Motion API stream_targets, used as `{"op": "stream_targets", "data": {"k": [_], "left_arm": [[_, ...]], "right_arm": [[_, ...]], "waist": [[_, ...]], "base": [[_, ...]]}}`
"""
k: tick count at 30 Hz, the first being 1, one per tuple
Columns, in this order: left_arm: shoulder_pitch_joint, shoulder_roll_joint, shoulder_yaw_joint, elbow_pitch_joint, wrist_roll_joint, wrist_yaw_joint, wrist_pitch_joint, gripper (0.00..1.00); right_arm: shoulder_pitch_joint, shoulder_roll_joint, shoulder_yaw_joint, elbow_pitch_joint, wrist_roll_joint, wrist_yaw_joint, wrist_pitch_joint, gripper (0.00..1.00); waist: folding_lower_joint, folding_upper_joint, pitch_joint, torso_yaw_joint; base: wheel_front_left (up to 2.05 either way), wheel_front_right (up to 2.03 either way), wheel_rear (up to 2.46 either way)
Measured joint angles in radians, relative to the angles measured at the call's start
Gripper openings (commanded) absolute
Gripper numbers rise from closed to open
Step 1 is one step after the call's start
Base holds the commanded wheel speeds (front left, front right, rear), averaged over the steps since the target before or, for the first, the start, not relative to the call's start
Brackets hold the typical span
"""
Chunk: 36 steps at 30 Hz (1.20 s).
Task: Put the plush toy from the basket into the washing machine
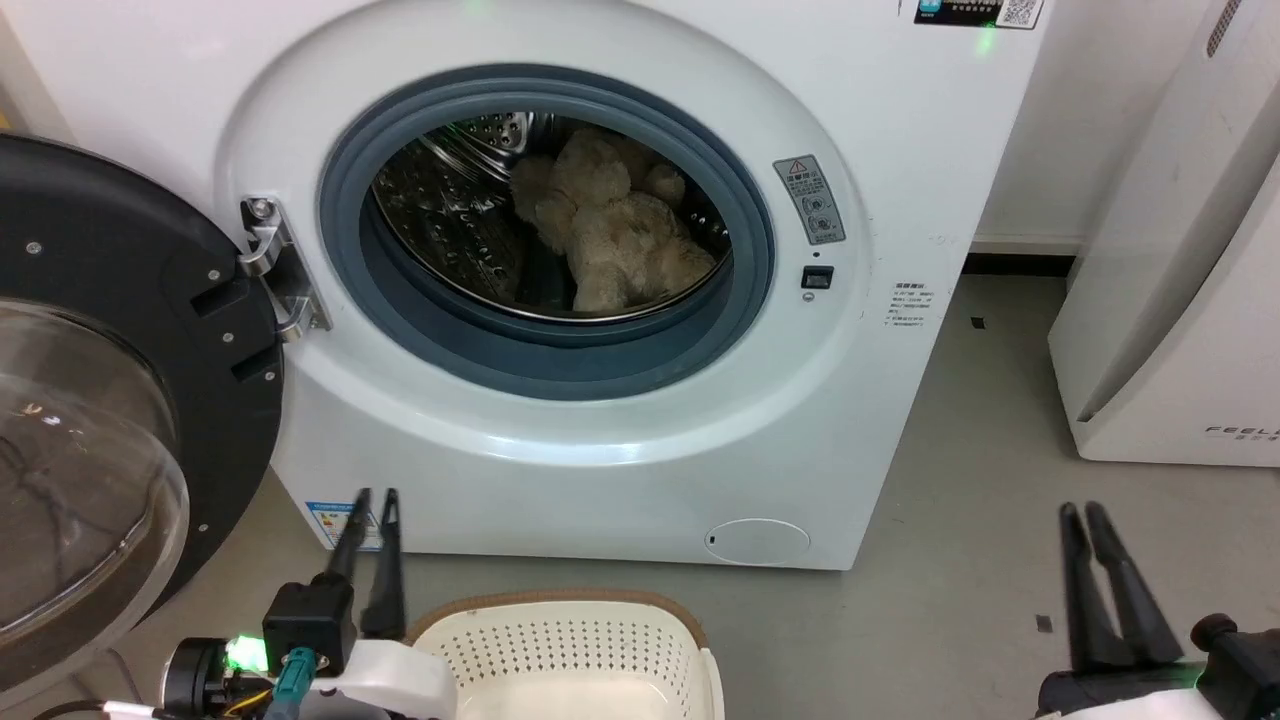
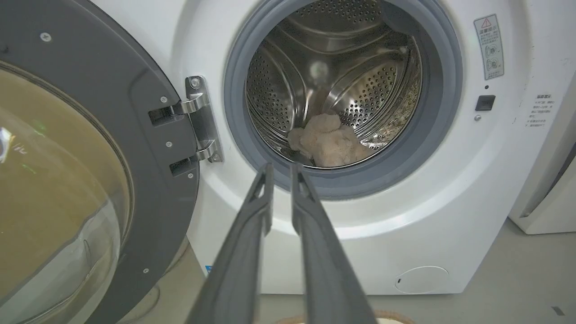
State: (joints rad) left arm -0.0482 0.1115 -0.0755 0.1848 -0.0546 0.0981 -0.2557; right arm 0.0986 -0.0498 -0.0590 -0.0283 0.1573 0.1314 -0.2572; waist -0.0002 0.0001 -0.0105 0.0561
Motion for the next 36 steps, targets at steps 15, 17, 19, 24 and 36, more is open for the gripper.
{"op": "stream_targets", "data": {"k": [15, 17, 19, 24, 36], "left_arm": [[0.0, -0.003, 0.004, -0.013, 0.0, -0.006, 0.025, 0.0], [0.0, -0.004, 0.005, -0.016, 0.0, -0.011, 0.027, 0.0], [0.0, -0.005, 0.006, -0.018, 0.001, -0.011, 0.034, 0.0], [0.0, -0.006, 0.009, -0.025, 0.003, -0.013, 0.042, 0.0], [0.003, -0.012, 0.018, -0.042, 0.008, -0.022, 0.067, 0.0]], "right_arm": [[-0.001, 0.0, 0.004, 0.0, -0.008, 0.0, 0.026, 0.0], [-0.001, 0.0, 0.005, 0.0, -0.01, 0.0, 0.028, 0.0], [-0.001, 0.0, 0.006, 0.001, -0.015, 0.0, 0.033, 0.0], [-0.003, 0.0, 0.008, 0.001, -0.019, 0.0, 0.044, 0.0], [-0.014, 0.0, 0.013, 0.004, -0.035, 0.0, 0.066, 0.0]], "waist": [[0.0001, 0.0, 0.001, -0.006], [0.0001, 0.0, 0.001, -0.007], [0.0001, 0.0, 0.001, -0.008], [0.0002, 0.0, 0.002, -0.01], [0.0002, 0.0, 0.003, -0.015]], "base": [[0.0, 0.0, 0.0], [0.0, 0.0, 0.0], [0.0, 0.0, 0.0], [0.0, 0.0, 0.0], [0.0, 0.0, 0.0]]}}
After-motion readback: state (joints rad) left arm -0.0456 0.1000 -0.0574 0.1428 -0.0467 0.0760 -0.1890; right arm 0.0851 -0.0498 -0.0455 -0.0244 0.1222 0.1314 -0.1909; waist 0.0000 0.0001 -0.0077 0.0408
